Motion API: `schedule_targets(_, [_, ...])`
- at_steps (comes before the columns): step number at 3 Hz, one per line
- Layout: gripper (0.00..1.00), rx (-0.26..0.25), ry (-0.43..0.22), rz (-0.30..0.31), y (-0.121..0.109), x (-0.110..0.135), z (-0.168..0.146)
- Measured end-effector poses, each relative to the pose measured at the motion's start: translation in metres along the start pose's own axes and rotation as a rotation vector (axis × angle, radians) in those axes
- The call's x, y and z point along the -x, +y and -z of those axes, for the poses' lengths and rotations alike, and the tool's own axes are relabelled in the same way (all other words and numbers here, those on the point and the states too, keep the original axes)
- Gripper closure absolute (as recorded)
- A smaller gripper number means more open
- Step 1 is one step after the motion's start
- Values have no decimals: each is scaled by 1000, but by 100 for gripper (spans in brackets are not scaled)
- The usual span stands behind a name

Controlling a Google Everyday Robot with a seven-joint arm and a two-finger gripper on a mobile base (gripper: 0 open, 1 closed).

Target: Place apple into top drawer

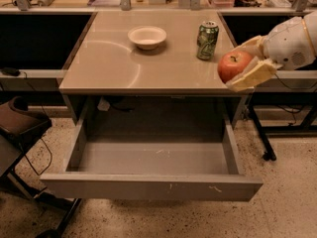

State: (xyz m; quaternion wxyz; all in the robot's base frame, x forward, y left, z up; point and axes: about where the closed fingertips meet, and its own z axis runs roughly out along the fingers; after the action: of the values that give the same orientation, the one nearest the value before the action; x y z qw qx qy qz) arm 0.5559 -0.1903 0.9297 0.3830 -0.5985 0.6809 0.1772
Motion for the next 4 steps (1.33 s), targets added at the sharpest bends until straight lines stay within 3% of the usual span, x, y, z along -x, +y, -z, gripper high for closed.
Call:
schedule_targets(1, [100, -2, -41, -18, -9, -9, -26])
schedule_targets(2, [100, -25, -38, -37, -6, -42, -69])
schedule_targets(3, [100, -19, 29, -52, 15, -90, -135])
schedule_targets(4, [100, 44, 162, -18, 46, -122, -180])
